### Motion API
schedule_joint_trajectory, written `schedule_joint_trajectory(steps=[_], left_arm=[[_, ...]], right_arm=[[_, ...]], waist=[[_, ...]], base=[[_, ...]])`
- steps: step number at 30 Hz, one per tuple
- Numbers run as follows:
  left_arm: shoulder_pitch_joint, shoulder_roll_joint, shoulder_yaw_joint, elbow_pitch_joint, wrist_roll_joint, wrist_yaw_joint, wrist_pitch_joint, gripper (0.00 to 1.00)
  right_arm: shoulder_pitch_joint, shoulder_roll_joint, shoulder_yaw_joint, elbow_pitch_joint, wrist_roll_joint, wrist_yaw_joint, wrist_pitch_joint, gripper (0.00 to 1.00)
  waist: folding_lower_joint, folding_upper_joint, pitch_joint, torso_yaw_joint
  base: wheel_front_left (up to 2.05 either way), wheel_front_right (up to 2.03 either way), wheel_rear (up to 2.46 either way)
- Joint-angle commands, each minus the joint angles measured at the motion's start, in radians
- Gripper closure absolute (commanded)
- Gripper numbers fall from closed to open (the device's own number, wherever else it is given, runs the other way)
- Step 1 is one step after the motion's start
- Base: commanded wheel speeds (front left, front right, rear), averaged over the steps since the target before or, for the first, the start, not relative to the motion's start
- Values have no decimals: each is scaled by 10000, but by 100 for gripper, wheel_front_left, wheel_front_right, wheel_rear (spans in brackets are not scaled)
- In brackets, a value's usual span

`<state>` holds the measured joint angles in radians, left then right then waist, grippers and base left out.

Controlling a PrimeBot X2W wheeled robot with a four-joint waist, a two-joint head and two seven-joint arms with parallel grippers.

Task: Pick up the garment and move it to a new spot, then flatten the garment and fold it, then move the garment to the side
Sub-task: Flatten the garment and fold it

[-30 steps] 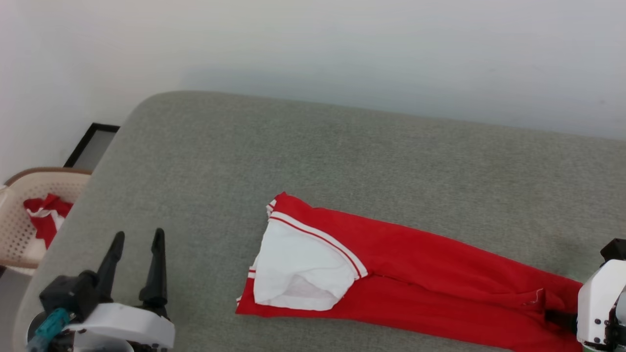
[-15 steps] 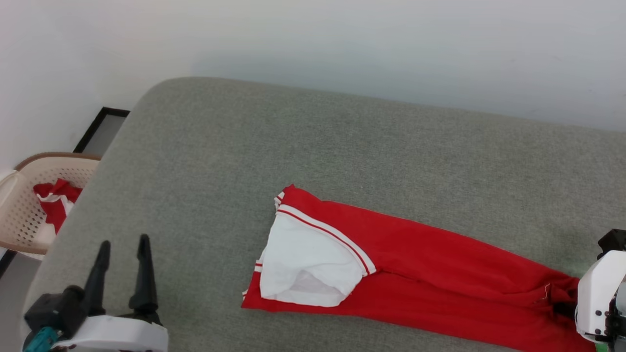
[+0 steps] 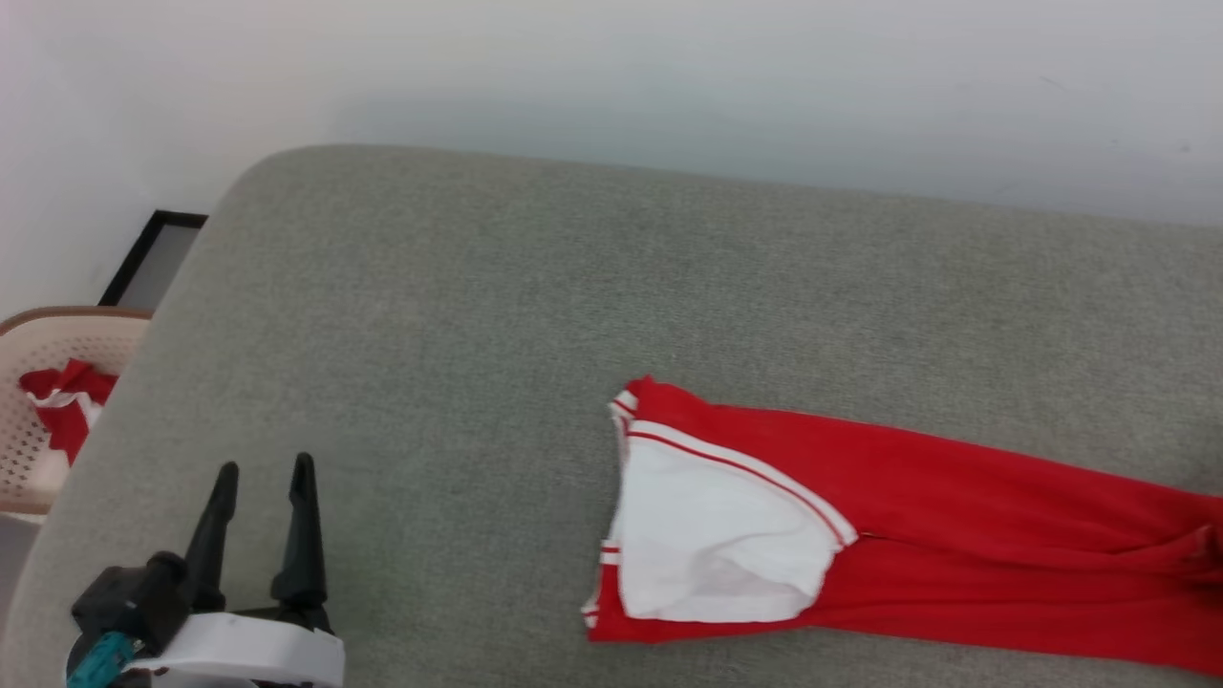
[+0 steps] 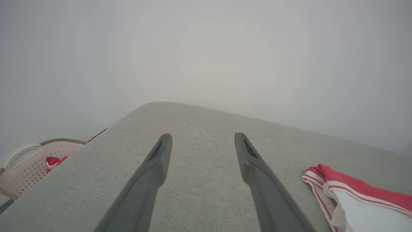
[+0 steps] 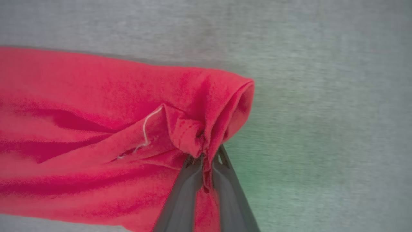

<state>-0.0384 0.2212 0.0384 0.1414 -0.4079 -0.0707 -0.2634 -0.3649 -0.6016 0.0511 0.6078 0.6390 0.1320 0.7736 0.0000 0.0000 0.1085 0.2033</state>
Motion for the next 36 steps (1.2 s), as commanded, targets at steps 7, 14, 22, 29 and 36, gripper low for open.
schedule_joint_trajectory(steps=[7, 14, 22, 29, 36], left_arm=[[-198, -207, 61, 328, 268, -350, -6, 0], [-91, -315, 240, 581, 391, -469, -4, 0], [-25, -460, 236, 796, 402, -541, -3, 0], [-293, -621, -179, 1068, 403, -594, -1, 0], [-834, -728, -823, 1493, 345, -601, -1, 0]], right_arm=[[-376, -521, 63, 467, -350, -22, -353, 100], [-308, -739, 693, -671, 125, -20, 35, 100], [-35, -181, 1127, -3495, 908, -19, 987, 100], [-313, 1086, 1904, -4735, 721, -19, 1276, 100], [-812, 1992, 2978, -4056, 496, -19, 672, 100]], waist=[[0, 0, -6, -365], [0, 0, -243, -610], [0, 0, -549, -599], [0, 0, -588, -93], [0, 0, -532, 654]], base=[[0, 0, 0], [0, 0, 0], [0, 0, 0], [0, 0, 0], [0, 0, 0]])
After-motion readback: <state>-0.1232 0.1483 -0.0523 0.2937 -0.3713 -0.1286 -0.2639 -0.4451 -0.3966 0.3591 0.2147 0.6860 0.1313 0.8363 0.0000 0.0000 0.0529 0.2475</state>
